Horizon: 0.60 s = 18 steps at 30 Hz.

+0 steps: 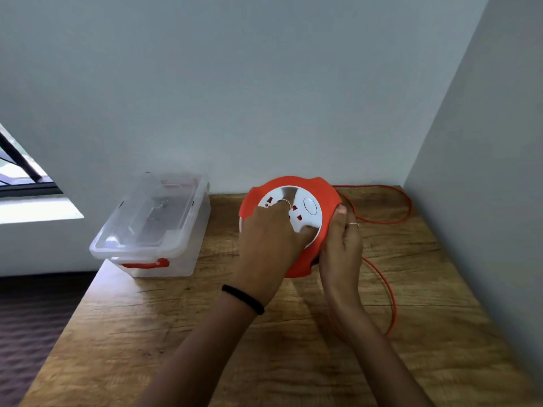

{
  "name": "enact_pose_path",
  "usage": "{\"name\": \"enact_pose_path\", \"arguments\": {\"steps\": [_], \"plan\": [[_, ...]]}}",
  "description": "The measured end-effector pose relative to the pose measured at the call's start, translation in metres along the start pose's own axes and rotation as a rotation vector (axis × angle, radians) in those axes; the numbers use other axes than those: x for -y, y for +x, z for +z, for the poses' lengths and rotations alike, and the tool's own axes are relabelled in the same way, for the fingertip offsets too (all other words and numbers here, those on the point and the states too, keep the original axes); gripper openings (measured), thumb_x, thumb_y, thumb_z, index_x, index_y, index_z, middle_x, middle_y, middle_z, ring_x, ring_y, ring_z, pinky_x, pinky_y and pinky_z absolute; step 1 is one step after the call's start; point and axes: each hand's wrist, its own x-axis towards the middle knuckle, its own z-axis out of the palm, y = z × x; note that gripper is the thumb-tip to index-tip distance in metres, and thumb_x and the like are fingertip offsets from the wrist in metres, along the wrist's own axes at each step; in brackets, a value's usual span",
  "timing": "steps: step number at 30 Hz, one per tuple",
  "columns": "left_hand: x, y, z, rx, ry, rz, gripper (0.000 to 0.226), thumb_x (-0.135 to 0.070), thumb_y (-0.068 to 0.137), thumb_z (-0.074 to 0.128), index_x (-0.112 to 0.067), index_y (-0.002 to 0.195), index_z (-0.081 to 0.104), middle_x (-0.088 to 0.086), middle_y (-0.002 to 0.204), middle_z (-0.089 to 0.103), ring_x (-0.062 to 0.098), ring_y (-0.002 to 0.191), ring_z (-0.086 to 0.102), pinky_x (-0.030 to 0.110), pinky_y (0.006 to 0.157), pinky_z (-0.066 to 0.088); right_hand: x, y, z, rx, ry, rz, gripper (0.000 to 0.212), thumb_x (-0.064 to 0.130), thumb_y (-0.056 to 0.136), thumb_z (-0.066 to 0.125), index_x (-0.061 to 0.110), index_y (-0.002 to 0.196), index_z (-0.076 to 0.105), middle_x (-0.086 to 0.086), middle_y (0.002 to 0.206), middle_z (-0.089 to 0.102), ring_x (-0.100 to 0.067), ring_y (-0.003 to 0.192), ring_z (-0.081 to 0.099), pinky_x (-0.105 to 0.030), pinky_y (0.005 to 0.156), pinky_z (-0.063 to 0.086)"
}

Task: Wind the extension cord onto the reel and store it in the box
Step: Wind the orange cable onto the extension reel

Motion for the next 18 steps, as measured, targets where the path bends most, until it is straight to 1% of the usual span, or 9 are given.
{"name": "enact_pose_path", "arguments": {"steps": [3,5,7,9,11,14,16,18], "plan": [[0.001,0.000,-0.001,0.012,0.137,0.135,0.058,-0.046,0.088,0.054,-0.024,0.140,0.043,0.002,0.126,0.061,0.025,0.115,0.052,0.031,0.088,0.043,-0.005,0.002,-0.003,-0.004,0.021,0.060,0.038,0.039,0.102,0.033,0.017,0.102,0.064,0.000,0.088,0.072,-0.008,0.079,0.067,-0.018,0.065,0.050],[0.004,0.003,-0.006,0.087,0.238,0.242,0.056,-0.044,0.089,0.054,-0.027,0.140,0.042,0.004,0.130,0.058,0.025,0.117,0.053,0.033,0.089,0.045,-0.008,0.004,-0.007,0.035,0.040,0.121,0.043,0.043,0.101,0.033,0.015,0.100,0.066,-0.001,0.085,0.073,-0.011,0.077,0.068,-0.021,0.064,0.052],[0.008,0.008,-0.012,0.181,0.339,0.349,0.058,-0.043,0.088,0.057,-0.029,0.142,0.040,0.004,0.134,0.055,0.026,0.119,0.052,0.033,0.089,0.045,-0.010,0.004,-0.011,0.088,0.052,0.157,0.044,0.044,0.100,0.034,0.017,0.091,0.066,0.003,0.074,0.071,-0.009,0.068,0.066,-0.021,0.060,0.051],[0.013,0.015,-0.020,0.245,0.420,0.450,0.060,-0.040,0.088,0.059,-0.031,0.143,0.038,0.002,0.135,0.054,0.023,0.119,0.052,0.031,0.088,0.046,-0.009,0.002,-0.013,0.113,0.063,0.186,0.041,0.043,0.100,0.034,0.021,0.079,0.061,0.011,0.059,0.064,0.000,0.056,0.060,-0.016,0.052,0.046],[0.017,0.022,-0.025,0.296,0.467,0.530,0.061,-0.036,0.088,0.059,-0.032,0.144,0.037,0.001,0.136,0.054,0.021,0.120,0.051,0.030,0.087,0.045,-0.009,0.001,-0.011,0.120,0.068,0.206,0.041,0.042,0.101,0.034,0.024,0.073,0.057,0.013,0.052,0.059,0.001,0.051,0.056,-0.017,0.050,0.044],[0.022,0.028,-0.029,0.349,0.514,0.624,0.062,-0.033,0.089,0.058,-0.037,0.146,0.032,-0.002,0.138,0.053,0.019,0.119,0.052,0.028,0.086,0.044,-0.011,-0.001,-0.009,0.119,0.079,0.225,0.043,0.042,0.101,0.034,0.024,0.069,0.057,0.010,0.051,0.057,-0.003,0.049,0.055,-0.022,0.050,0.043],[0.025,0.030,-0.030,0.362,0.520,0.656,0.063,-0.035,0.090,0.057,-0.041,0.146,0.028,-0.004,0.141,0.050,0.017,0.121,0.051,0.029,0.087,0.044,-0.012,-0.001,-0.011,0.128,0.077,0.216,0.042,0.042,0.101,0.035,0.025,0.069,0.056,0.011,0.050,0.057,-0.001,0.048,0.055,-0.019,0.048,0.043],[0.029,0.030,-0.030,0.383,0.488,0.634,0.066,-0.038,0.089,0.058,-0.045,0.146,0.026,-0.006,0.139,0.051,0.015,0.119,0.052,0.029,0.086,0.045,-0.015,0.001,-0.012,0.165,0.042,0.212,0.041,0.046,0.099,0.035,0.025,0.070,0.056,0.012,0.053,0.059,-0.001,0.052,0.057,-0.018,0.050,0.043]]}}
